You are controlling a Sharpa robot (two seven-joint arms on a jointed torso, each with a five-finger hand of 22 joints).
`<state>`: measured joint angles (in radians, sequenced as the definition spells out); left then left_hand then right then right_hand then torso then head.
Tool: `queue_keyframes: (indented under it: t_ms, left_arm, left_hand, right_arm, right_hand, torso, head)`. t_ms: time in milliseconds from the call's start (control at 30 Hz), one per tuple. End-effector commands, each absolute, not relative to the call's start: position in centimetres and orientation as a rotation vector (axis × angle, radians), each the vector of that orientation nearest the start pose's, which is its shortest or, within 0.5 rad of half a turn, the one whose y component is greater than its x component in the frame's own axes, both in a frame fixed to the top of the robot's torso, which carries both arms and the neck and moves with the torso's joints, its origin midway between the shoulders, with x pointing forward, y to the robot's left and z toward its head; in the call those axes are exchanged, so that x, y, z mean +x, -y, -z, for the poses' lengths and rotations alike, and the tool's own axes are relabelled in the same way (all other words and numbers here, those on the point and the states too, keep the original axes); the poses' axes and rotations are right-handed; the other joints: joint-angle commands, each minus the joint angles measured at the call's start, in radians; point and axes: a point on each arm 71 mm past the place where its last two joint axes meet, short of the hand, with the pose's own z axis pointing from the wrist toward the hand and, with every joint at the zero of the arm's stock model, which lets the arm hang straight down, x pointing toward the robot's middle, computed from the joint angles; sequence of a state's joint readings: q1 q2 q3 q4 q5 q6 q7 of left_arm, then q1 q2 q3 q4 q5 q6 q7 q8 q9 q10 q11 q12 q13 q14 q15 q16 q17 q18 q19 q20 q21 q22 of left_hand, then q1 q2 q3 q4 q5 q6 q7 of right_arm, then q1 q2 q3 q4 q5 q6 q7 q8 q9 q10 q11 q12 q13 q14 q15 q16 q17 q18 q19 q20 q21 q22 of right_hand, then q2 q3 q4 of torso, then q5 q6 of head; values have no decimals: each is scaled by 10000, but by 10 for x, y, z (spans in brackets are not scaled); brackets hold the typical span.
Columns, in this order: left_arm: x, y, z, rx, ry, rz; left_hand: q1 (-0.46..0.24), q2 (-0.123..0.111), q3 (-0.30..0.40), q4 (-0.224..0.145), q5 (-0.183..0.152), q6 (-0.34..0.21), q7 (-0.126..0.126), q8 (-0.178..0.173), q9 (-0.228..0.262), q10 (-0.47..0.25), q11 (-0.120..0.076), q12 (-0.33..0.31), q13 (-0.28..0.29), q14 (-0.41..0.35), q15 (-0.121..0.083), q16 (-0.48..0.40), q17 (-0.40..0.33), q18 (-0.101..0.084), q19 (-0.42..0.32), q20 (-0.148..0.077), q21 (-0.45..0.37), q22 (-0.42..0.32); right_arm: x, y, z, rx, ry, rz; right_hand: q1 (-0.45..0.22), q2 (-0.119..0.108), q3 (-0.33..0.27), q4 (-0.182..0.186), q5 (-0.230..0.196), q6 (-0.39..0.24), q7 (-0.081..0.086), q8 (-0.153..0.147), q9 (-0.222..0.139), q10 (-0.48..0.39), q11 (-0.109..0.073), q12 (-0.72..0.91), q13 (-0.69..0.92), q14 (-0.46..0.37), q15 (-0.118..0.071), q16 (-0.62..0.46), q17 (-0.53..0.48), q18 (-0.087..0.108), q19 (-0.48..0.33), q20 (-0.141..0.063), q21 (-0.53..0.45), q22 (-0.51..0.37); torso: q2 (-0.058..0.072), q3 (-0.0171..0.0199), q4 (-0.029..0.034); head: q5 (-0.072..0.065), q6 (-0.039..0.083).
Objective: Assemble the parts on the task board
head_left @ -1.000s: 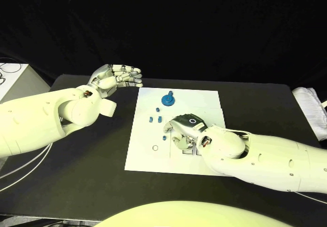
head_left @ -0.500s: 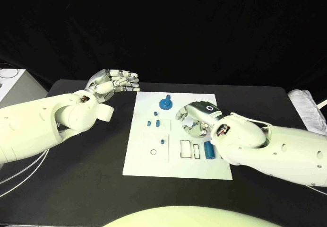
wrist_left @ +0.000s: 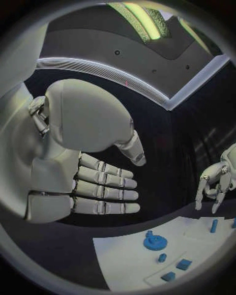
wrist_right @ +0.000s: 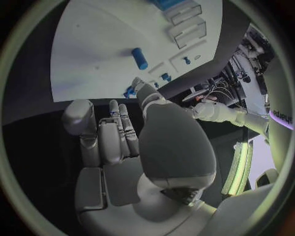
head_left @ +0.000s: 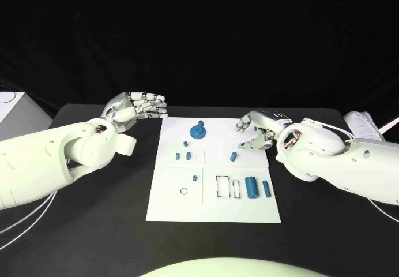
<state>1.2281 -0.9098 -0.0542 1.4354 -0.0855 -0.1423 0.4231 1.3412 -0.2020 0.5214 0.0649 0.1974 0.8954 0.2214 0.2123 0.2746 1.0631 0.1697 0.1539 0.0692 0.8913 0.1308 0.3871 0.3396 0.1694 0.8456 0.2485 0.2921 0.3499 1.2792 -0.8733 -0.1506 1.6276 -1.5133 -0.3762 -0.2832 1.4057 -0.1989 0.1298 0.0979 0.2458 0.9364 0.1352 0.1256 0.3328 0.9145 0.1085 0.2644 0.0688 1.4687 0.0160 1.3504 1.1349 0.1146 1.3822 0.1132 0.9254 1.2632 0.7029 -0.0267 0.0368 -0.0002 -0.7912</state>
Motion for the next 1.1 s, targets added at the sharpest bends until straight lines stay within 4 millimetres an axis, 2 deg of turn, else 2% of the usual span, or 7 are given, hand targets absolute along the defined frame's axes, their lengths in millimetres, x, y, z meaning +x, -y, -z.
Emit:
queue_keyframes:
  t_ms: [33, 200, 633, 733, 800, 833, 1100]
  left_arm:
    - [502, -260, 169, -9795, -14170, 15790]
    - [502, -261, 170, -9822, -14186, 15751]
    - [502, -262, 170, -9857, -14215, 15705]
    - [502, -262, 170, -9861, -14225, 15704]
    - [502, -262, 170, -9863, -14237, 15707]
    - [502, -261, 170, -9864, -14242, 15708]
    - [503, -261, 171, -9879, -14281, 15704]
  left_hand:
    - [36, -88, -68, -15, 12, -70, -15, -54, -11, -60, -20, -47, 2, -29, 32, -34, 17, 109, 50, -3, -54, -10]
    - [35, -77, -66, -10, 13, -74, -10, -53, -12, -66, -17, -47, 2, -29, 33, -33, 18, 109, 53, -3, -56, -12]
    - [36, -57, -65, -4, 16, -80, 0, -50, -14, -77, -11, -43, 3, -28, 37, -31, 21, 109, 61, -3, -62, -16]
    - [36, -57, -65, -4, 16, -80, 0, -50, -14, -77, -11, -43, 3, -28, 37, -31, 21, 109, 61, -3, -62, -16]
    - [36, -57, -65, -4, 16, -80, 0, -50, -14, -77, -11, -43, 3, -28, 37, -31, 21, 109, 61, -3, -62, -16]
    - [36, -57, -65, -4, 16, -80, 0, -50, -14, -77, -11, -43, 3, -28, 37, -31, 21, 109, 61, -3, -62, -16]
    - [36, -39, -62, 2, 17, -81, 4, -45, -15, -83, -8, -38, 5, -28, 39, -29, 23, 109, 68, -3, -66, -19]
  right_arm:
    - [465, 194, 191, -2047, -17746, -5298]
    - [462, 193, 198, -2203, -18135, -5307]
    - [453, 181, 207, -2319, -18304, -5895]
    - [453, 178, 206, -2190, -18084, -5996]
    - [454, 177, 206, -2055, -18029, -5963]
    - [455, 177, 207, -1987, -18026, -5944]
    - [457, 174, 209, -1737, -18084, -5886]
  right_hand:
    - [530, -39, -551, 734, 52, -63, -51, -76, -37, -217, 29, 165, -13, -6, 83, -9, -32, 6, 28, 74, -75, -19]
    - [1133, -167, -1147, 1872, 91, -61, -54, -99, -46, -414, 51, 339, -18, -27, 97, 2, -88, 16, 42, 85, -198, -51]
    - [1381, 57, -1077, 1912, 144, -25, 3, -83, -32, -155, -28, 569, 5, -46, 38, -55, -216, 28, 55, 43, -262, -65]
    - [1535, 231, -816, 1878, -27, 80, 77, -45, -25, 126, -100, 676, -3, 6, -24, -25, -163, 7, 131, -14, -127, 4]
    - [1663, 343, -510, 1869, -375, 96, 73, -63, -46, 287, -133, 661, -31, 60, -56, 3, -114, -15, 200, -62, -20, 61]
    - [1777, 460, -111, 1863, -841, 98, 101, -97, -79, 388, -142, 577, -51, 77, -79, -3, -115, -31, 248, -81, 35, 95]
    - [1870, 426, 1564, 1867, -1113, 697, 132, 64, -94, 1414, -208, 240, -43, 95, -159, -32, -146, -114, 440, -141, 502, 366]
  torso:
    - [13, 14, 11]
    - [9, 12, -2]
    - [9, 12, -10]
    - [5, 8, -14]
    - [13, 10, -8]
    - [15, 11, -6]
    - [16, 13, -31]
  head:
    - [-7, -23]
    - [1, -40]
    - [1, -48]
    - [1, -43]
    - [4, -51]
    - [3, -52]
    - [15, -85]
